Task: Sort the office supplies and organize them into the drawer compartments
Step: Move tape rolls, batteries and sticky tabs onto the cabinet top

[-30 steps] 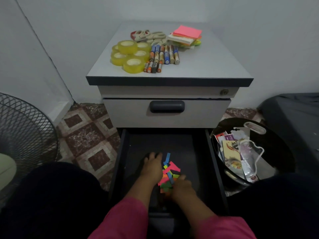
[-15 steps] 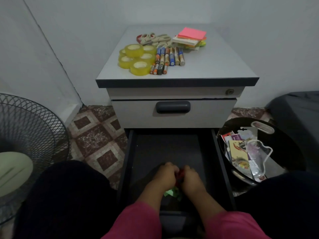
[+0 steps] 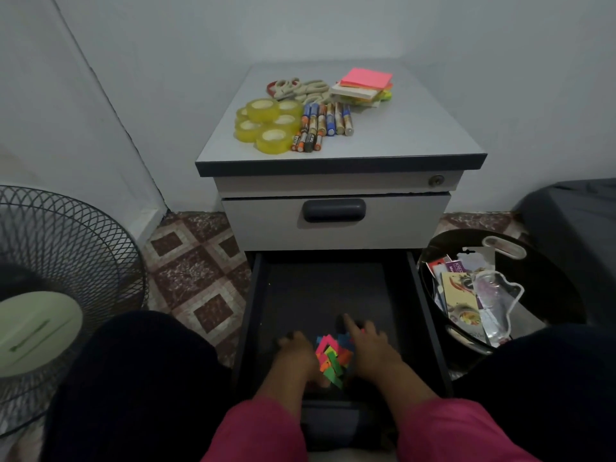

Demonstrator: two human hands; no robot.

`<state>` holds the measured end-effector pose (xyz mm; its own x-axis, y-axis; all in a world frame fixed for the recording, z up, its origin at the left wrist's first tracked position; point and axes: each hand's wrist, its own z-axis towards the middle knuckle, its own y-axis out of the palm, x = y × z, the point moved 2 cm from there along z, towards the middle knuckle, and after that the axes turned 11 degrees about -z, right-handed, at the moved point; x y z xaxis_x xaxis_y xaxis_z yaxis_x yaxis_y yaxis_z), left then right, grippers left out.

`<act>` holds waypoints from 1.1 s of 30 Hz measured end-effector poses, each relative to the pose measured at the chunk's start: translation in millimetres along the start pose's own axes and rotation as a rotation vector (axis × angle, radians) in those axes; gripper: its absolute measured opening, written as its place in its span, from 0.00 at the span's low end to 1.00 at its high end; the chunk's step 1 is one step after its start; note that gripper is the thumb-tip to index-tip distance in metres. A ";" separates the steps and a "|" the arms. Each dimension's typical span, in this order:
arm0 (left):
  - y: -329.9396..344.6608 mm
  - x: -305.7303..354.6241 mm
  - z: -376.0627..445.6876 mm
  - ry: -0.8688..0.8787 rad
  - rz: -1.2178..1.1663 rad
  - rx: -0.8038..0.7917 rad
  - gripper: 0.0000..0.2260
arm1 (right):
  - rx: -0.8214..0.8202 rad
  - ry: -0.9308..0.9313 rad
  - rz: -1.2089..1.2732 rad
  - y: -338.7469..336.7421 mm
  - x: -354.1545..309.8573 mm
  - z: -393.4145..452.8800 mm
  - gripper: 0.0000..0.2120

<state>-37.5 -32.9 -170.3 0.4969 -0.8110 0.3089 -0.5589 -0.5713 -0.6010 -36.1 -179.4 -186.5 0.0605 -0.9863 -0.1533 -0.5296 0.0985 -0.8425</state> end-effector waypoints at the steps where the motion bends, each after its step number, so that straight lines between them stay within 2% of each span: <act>1: 6.5 1.4 0.8 0.014 0.008 0.018 0.49 | -0.002 -0.026 -0.023 2.6 -3.6 2.6 0.49; 6: 23.6 13.5 10.8 0.228 0.046 0.107 0.34 | 0.028 -0.100 -0.114 10.9 -10.0 12.6 0.38; 11: 25.1 16.7 19.2 0.403 -0.007 0.177 0.15 | 0.069 -0.069 0.036 6.9 -7.9 16.2 0.25; 16: 15.3 19.2 19.7 0.436 -0.180 0.223 0.08 | 0.124 0.062 0.231 0.2 -3.4 16.6 0.06; 19: 6.3 22.1 19.2 0.396 -0.311 0.226 0.10 | 0.130 0.143 0.364 -7.2 0.0 17.8 0.09; 22: 1.7 22.3 22.9 0.364 -0.381 0.171 0.12 | 0.120 0.165 0.448 -17.4 1.6 18.0 0.08; 24: -1.1 20.5 22.4 0.348 -0.351 0.144 0.11 | 0.066 0.174 0.535 -18.0 4.4 21.2 0.09; 26: -4.4 17.2 19.8 0.324 -0.187 0.160 0.08 | 0.052 0.213 0.580 -16.5 8.3 22.9 0.10; 28: -2.4 11.3 17.0 0.242 -0.032 0.149 0.23 | 0.068 0.236 0.411 -17.2 12.6 20.2 0.14; 30: 4.8 5.9 13.5 0.144 -0.009 0.100 0.37 | 0.071 0.258 0.232 -14.2 14.8 12.5 0.26; 31: 9.4 5.3 13.1 0.114 -0.016 0.087 0.41 | 0.043 0.260 0.212 -9.7 13.9 8.7 0.31; 33: 17.4 6.5 13.4 0.105 -0.026 0.100 0.43 | 0.021 0.229 0.171 0.6 7.7 3.4 0.34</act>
<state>-35.1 -46.4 -188.6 0.4358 -0.8075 0.3975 -0.4750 -0.5815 -0.6605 -33.1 -186.6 -190.0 -0.2219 -0.9591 -0.1756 -0.4977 0.2663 -0.8254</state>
